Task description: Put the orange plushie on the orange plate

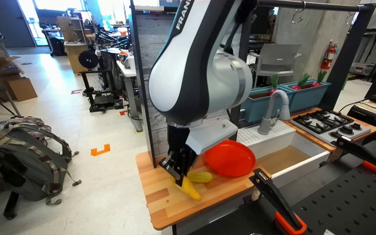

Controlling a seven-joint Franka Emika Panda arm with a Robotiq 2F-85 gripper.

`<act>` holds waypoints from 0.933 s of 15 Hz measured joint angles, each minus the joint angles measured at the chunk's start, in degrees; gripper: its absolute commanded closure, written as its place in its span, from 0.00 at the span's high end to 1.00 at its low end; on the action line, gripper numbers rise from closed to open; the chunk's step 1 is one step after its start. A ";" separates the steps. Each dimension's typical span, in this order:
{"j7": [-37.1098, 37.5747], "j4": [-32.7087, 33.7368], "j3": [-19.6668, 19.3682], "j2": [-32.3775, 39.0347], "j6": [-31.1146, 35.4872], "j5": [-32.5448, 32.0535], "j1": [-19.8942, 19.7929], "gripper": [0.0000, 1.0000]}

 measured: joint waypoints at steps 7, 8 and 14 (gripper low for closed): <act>0.51 -6.16 -5.93 -9.04 1.44 0.00 -2.11 0.03; 0.51 -6.62 -6.48 -9.57 1.91 0.00 -3.10 0.03; 0.34 -6.77 -8.48 -9.31 3.45 0.01 -9.71 0.03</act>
